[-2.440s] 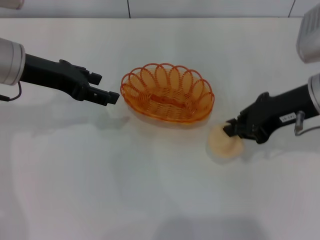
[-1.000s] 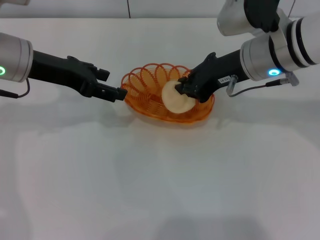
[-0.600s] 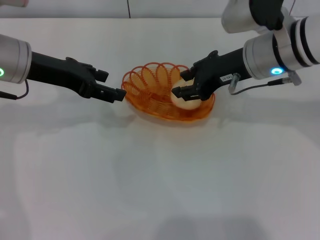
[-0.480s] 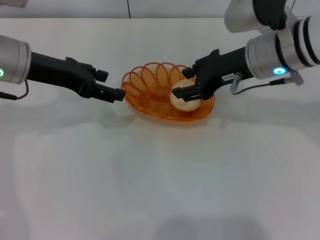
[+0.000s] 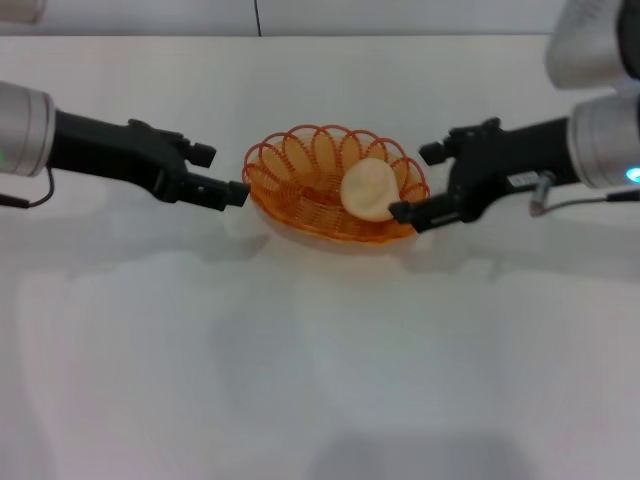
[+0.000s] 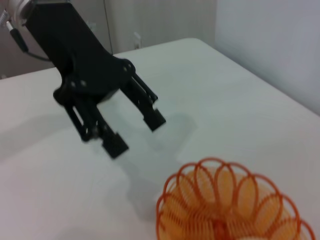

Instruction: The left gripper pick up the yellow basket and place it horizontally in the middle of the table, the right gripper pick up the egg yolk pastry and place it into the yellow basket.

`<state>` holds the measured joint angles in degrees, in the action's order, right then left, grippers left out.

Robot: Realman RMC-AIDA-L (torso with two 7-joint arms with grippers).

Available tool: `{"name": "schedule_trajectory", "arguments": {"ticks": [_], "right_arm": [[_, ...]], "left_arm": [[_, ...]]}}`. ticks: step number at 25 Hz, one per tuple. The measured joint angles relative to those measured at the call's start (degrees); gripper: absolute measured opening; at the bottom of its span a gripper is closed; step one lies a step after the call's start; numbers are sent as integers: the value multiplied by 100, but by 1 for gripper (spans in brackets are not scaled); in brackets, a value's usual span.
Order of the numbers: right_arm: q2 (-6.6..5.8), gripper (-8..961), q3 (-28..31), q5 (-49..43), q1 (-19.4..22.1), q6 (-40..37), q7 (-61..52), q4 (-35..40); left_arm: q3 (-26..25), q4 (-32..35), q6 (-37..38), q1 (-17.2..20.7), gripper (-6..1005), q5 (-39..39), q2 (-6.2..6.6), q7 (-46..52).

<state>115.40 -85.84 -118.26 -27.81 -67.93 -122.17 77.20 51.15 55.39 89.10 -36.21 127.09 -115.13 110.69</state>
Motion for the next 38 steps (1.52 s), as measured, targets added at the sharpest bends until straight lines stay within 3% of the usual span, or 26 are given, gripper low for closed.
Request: {"name": "schedule_trajectory", "arguments": {"ticks": [6,11,20,38], "right_arm": [[-5,854,75,204,625,-188,245,461],[-16,856,368,649,857,-530,652,421],[-17,856,460,799,863,-926,956,390],[-9,856,549,914,858,-970,1341,73]], "left_arm": [[0,144,47,366,830,-428,27,-305],[1,201,273,589,829,-890,9,-784],[58,221,873,536,829,-1032,-10,-1220],[50,206,995,552,829,-1000,-52,-1506]]}}
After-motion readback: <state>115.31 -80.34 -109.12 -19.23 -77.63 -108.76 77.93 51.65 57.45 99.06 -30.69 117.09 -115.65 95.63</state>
